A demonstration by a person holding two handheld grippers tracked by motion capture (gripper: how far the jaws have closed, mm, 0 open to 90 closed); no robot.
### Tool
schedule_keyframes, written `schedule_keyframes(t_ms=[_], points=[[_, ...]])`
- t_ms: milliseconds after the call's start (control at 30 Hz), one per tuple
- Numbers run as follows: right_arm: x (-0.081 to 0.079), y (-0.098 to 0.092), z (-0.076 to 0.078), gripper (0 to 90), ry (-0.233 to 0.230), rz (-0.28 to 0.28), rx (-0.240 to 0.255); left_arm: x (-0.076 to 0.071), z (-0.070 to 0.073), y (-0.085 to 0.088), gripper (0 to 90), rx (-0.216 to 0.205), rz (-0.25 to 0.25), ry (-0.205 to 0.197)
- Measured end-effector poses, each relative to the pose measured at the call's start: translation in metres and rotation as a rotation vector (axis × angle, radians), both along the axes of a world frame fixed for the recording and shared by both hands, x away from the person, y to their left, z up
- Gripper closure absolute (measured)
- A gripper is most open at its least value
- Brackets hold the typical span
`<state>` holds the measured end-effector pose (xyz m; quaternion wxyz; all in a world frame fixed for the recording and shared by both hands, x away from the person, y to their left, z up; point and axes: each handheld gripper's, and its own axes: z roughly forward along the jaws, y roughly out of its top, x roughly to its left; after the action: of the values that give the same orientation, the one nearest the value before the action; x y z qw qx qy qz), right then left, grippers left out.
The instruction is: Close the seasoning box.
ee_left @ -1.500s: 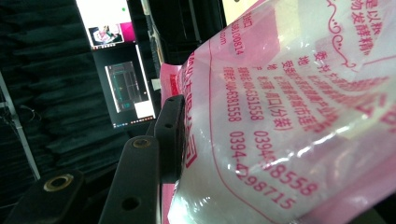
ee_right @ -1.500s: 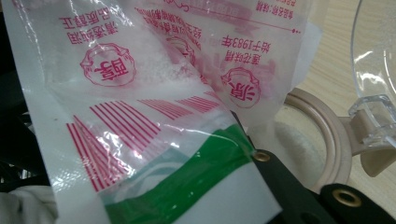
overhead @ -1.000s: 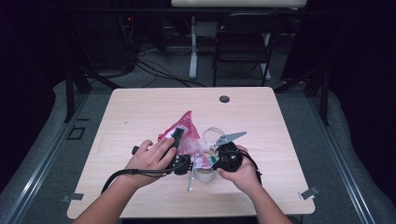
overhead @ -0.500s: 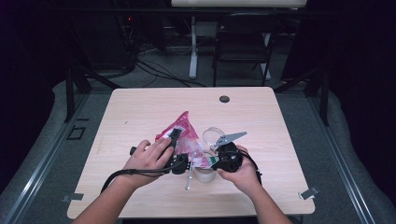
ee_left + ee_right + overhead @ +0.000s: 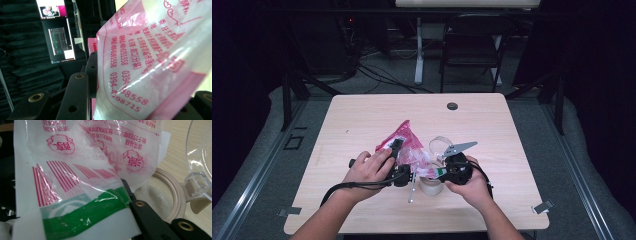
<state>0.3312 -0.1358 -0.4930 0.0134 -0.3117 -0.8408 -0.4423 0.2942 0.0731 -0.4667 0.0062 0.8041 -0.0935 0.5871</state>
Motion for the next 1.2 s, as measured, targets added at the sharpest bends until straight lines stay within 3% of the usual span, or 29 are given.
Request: schedule_keyframes(t_ms=[167,500,767,800,833,1200], points=[[0.0,0.0,0.001,90.0,-0.004,0.001,-0.002,0.001,0.0,0.001,65.2,-0.005,-0.006,-0.011],[-0.002,0.0,0.003,90.0,-0.011,0.003,0.0,0.002,-0.002,0.005,64.8,-0.012,0.012,0.007],[-0.002,0.001,0.003,90.0,-0.014,0.006,-0.004,0.003,-0.005,0.006,67.2,-0.03,0.028,0.03],[-0.002,0.0,0.004,90.0,-0.014,0.006,-0.003,0.001,-0.004,0.006,67.9,-0.024,0.049,0.045],[-0.002,0.0,0.003,90.0,-0.014,0.003,0.002,0.002,-0.005,0.007,68.4,-0.036,0.03,0.034],[-0.001,0.0,0.003,90.0,-0.019,-0.003,0.007,0.003,-0.009,0.011,70.9,-0.065,0.056,0.081]])
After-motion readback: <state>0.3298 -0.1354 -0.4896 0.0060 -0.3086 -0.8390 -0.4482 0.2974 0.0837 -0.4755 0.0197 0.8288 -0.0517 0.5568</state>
